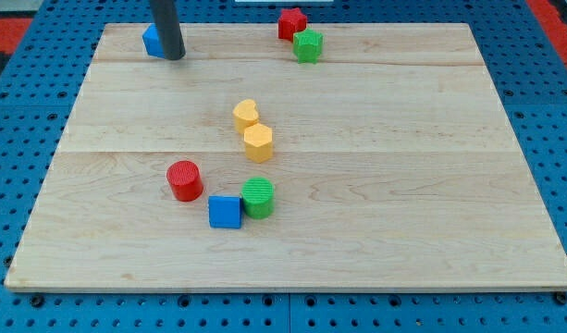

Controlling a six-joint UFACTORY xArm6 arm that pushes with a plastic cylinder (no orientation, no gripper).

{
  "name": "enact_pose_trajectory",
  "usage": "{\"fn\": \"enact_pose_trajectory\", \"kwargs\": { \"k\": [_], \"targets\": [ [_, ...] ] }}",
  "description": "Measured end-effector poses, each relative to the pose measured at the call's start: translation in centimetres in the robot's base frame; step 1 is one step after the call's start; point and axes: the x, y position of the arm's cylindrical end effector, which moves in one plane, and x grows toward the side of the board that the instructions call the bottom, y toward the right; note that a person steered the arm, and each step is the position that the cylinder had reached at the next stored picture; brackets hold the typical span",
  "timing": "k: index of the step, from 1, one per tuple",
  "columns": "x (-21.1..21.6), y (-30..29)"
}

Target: Place the yellow heart below the blue cube

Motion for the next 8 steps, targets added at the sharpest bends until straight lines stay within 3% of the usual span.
{"fn": "enact_pose_trajectory", "kwargs": {
  "k": [2,3,4,5,7,8],
  "targets": [
    [-0.6,-5.1],
    [2.7,4.8],
    [9.9,11.1],
    [11.3,19.0],
    [22.6,16.7],
    [22.6,11.5]
  ]
}}
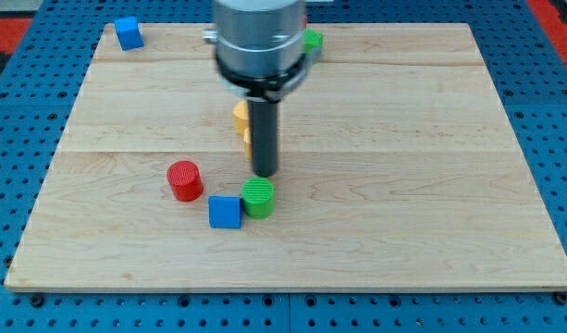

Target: Place the yellow heart below the blue cube

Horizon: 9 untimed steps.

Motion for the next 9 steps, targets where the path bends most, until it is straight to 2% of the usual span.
{"fn": "enact_pose_trajectory", "kwargs": {
  "k": [1,2,3,4,5,6,7,8,9],
  "targets": [
    [-1.1,-6.8],
    [-2.8,-11.0],
    [-3.0,-12.8],
    [-2.6,-9.3],
    [-2.2,-1.0],
    [-1.7,4.3],
    [-1.8,7.9],
    [-2.2,8.9],
    [-3.8,4.9]
  ]
}}
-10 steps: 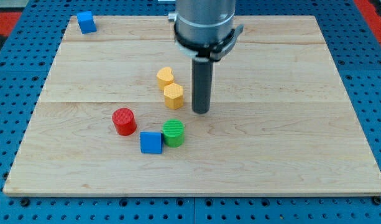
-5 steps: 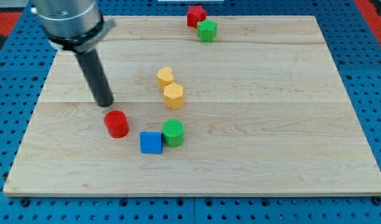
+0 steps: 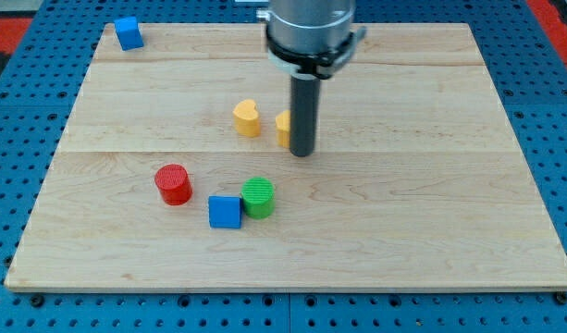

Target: Place the yellow heart below the blue cube

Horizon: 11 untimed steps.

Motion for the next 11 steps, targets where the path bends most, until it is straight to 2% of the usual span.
{"fn": "enact_pose_trajectory", "kwargs": {
  "k": [1,2,3,5,6,7,8,9,11],
  "targets": [
    [-2.2,-3.2],
    [-3.7,-3.4],
    [-5.3,-9.2],
    [-11.0,-17.4],
    [-12.4,-19.9],
    [-9.6,-19.4],
    [-8.2,-16.0],
    [-9.6,-13.5],
    [-13.5,-16.2]
  ]
}}
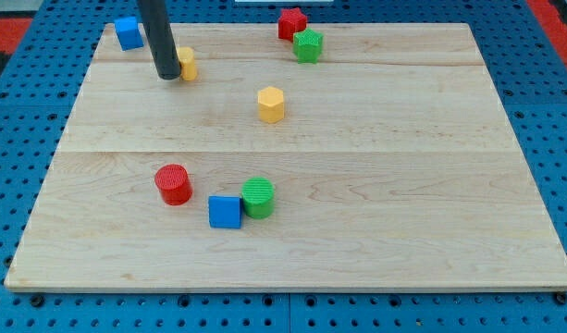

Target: Place the yellow heart below the blue cube

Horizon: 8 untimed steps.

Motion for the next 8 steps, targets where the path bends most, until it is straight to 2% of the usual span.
{"fn": "enact_pose_trajectory", "kwargs": {
  "k": [1,2,3,4,5,6,8],
  "targets": [
    [1.0,6.3],
    [0.4,7.6],
    [-2.3,6.4],
    [-3.1,3.6],
    [-2.6,-1.2],
    [0.0,-1.8],
    [-0.1,-6.9]
  ]
}}
